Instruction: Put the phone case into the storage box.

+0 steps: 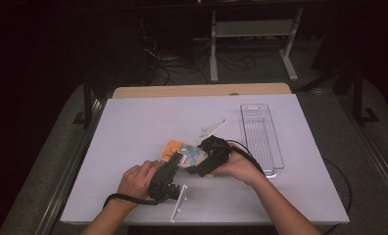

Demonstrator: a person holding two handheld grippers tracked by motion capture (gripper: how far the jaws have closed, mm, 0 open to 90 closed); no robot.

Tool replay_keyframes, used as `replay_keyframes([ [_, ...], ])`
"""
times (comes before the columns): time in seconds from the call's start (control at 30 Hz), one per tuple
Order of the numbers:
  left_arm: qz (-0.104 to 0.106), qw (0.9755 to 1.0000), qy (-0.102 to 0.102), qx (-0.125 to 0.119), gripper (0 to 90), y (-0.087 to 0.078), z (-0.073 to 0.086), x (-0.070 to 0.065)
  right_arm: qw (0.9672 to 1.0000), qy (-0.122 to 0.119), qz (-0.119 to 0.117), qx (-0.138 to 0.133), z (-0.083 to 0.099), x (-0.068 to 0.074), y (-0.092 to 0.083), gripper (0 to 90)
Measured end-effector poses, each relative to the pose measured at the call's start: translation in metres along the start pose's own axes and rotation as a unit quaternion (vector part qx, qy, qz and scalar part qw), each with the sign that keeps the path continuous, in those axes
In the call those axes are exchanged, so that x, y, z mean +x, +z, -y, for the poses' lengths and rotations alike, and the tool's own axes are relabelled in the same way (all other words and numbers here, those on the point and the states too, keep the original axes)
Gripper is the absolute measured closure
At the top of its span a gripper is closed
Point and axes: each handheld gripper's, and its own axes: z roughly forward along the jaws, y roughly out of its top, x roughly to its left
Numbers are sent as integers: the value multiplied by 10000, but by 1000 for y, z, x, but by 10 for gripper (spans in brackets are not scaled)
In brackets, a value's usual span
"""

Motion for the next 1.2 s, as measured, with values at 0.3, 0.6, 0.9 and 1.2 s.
replay_keyframes([
  [0.3,73,10000,51,0,746,0,0,-1,10000,6,-21,-1,0,1,0,104],
  [0.6,40,9999,114,22,775,-1,-1,0,9997,192,-117,-21,-1,3,0,102],
  [0.9,105,9999,128,27,787,-3,-2,0,9995,257,-200,-17,0,2,2,93],
  [1.2,117,9999,88,41,790,-3,2,1,9996,150,-146,-207,-1,3,-2,44],
])
